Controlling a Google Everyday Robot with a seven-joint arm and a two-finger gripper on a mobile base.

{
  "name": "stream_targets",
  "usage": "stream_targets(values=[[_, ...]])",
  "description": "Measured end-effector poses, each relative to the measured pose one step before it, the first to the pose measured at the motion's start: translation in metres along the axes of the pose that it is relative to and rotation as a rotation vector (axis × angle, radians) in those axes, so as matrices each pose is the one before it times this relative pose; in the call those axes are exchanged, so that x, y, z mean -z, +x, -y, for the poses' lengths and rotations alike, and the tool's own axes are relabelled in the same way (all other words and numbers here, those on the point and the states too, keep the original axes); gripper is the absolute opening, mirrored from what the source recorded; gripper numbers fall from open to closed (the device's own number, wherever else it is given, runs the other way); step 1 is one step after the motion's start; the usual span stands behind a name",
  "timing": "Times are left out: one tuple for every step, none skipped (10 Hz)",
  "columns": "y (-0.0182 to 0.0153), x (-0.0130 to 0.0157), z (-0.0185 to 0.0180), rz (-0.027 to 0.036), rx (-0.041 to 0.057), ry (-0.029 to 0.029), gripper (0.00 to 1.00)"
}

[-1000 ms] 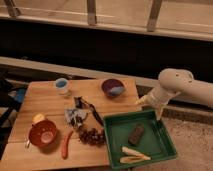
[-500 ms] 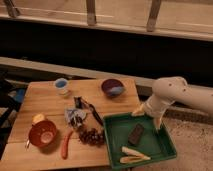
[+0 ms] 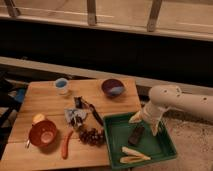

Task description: Place eraser in red bowl

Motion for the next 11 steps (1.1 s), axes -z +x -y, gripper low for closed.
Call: stream_targets(values=[[-0.00134, -0.00616, -0.00488, -0.01287, 0.00619, 0.00140, 0.80], [-0.00360, -0.00486, -0.00453, -0.01497, 0.00604, 0.00222, 0.80], [-0.00241, -0.00374, -0.00151, -0.01140, 0.00080, 0.00292, 0.80], [-0.00320, -0.00795, -0.00446, -0.01644, 0.00621, 0.00624, 0.80], [-0.00322, -0.00942, -0.00557, -0.01841, 0.00767, 0.00781, 0.80], [-0.00328, -0.00735, -0.00080, -0.01357, -0.00059, 0.00738, 0.80], [-0.00300, -0.00652, 0.00016, -0.00976, -0.00435, 0.00649, 0.80], [-0.00449, -0.00935, 0.00083, -0.01140, -0.01661, 0.00996, 0.79], [-0.00146, -0.00437, 0.00314, -0.00141, -0.01309, 0.00792, 0.75], [-0.00158, -0.00047, 0.00162, 0.00461, -0.00955, 0.00244, 0.68], [-0.00063, 0.00003, 0.00183, 0.00291, -0.00774, 0.00291, 0.58]])
